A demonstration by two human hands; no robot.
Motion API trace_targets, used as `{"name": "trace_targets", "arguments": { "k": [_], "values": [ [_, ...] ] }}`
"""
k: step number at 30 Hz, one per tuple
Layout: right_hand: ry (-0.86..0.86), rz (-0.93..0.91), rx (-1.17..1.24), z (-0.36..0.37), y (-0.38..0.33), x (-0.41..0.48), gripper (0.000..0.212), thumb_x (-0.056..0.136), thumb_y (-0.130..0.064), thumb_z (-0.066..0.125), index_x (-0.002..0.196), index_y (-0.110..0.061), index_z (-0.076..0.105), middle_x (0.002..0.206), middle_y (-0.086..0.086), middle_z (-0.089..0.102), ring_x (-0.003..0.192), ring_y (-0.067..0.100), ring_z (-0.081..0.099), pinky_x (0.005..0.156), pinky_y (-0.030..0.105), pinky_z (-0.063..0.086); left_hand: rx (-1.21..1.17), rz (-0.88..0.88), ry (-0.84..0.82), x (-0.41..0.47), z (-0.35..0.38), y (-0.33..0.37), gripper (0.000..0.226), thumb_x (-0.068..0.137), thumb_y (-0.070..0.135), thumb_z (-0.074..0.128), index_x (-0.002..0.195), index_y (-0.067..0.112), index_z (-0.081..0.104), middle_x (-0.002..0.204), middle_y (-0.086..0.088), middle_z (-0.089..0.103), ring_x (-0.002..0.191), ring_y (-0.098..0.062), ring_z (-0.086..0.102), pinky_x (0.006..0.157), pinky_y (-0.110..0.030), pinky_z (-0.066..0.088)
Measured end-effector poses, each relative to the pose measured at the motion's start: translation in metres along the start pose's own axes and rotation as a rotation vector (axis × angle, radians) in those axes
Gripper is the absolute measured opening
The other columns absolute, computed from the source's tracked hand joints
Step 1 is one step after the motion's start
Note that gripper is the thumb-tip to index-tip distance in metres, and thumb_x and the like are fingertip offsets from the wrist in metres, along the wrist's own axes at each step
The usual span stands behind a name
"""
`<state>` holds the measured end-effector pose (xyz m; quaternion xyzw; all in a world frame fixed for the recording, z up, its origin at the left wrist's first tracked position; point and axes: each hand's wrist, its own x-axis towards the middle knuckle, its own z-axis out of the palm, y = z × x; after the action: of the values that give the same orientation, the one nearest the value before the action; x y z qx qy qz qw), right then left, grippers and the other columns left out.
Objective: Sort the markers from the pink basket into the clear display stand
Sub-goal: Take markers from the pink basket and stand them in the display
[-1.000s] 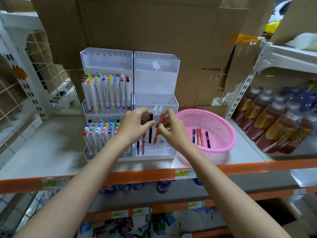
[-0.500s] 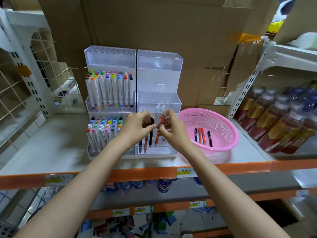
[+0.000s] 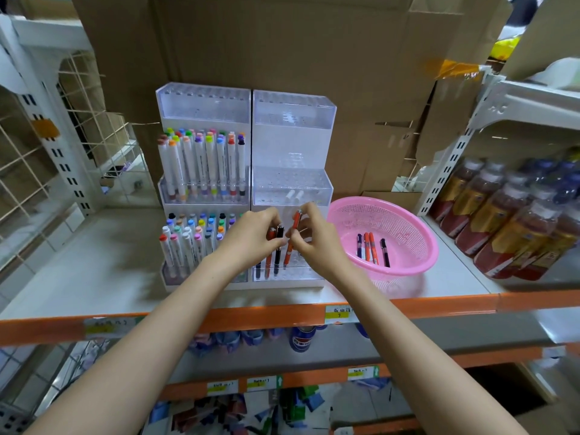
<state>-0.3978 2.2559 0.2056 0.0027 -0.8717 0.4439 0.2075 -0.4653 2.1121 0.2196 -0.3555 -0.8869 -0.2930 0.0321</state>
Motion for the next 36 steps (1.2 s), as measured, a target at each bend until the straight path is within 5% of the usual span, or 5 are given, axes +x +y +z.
{"name": "trace_targets", "arguments": {
  "k": [10,16,27,33,36],
  "values": [
    [0.008,-0.007,-0.006,0.0,0.002,-0.001,0.019,0.091,-0.006,0.054,0.096,-0.018,0.04,0.088,0.009,0.066,0.076,0.02,0.066,0.062,0.023,0.052,0.027,0.011,-0.057,0.001,-0.006,0.003,0.024,0.081,0.028,0.073,0.084,0.018,0.052,0.076,0.007,0.056,0.071,-0.011,0.054,0.056,-0.025,0.037],
    [0.003,-0.007,-0.03,0.001,0.003,-0.001,0.018,0.091,-0.007,0.054,0.096,-0.017,0.04,0.088,0.011,0.066,0.077,0.023,0.066,0.066,0.034,0.055,0.068,0.002,-0.086,0.001,-0.007,0.004,0.023,0.081,0.027,0.072,0.086,0.02,0.051,0.079,0.006,0.057,0.074,-0.013,0.055,0.059,-0.026,0.038],
    [-0.007,-0.007,-0.017,-0.001,0.003,-0.005,0.015,0.092,-0.008,0.054,0.098,-0.014,0.042,0.088,0.009,0.065,0.078,0.02,0.065,0.067,0.031,0.056,-0.052,-0.003,-0.125,-0.002,-0.015,0.007,0.027,0.08,0.02,0.074,0.105,0.021,0.066,0.108,0.003,0.067,0.103,-0.011,0.06,0.089,-0.027,0.049],
    [-0.02,-0.002,-0.021,-0.001,0.003,-0.006,0.014,0.093,-0.009,0.055,0.1,-0.013,0.044,0.091,0.008,0.065,0.08,0.019,0.065,0.068,0.03,0.056,-0.051,0.006,-0.134,-0.003,-0.02,0.01,0.02,0.081,0.011,0.071,0.099,0.019,0.071,0.095,0.007,0.067,0.083,-0.001,0.057,0.07,-0.009,0.038],
    [-0.03,-0.003,-0.013,-0.001,0.004,-0.007,0.013,0.093,-0.009,0.055,0.102,-0.011,0.046,0.091,0.008,0.066,0.08,0.019,0.066,0.068,0.027,0.055,-0.024,0.023,-0.118,-0.004,-0.017,0.011,0.016,0.081,0.017,0.072,0.096,0.02,0.069,0.091,0.007,0.065,0.078,-0.002,0.055,0.064,-0.012,0.035]
  ]
}}
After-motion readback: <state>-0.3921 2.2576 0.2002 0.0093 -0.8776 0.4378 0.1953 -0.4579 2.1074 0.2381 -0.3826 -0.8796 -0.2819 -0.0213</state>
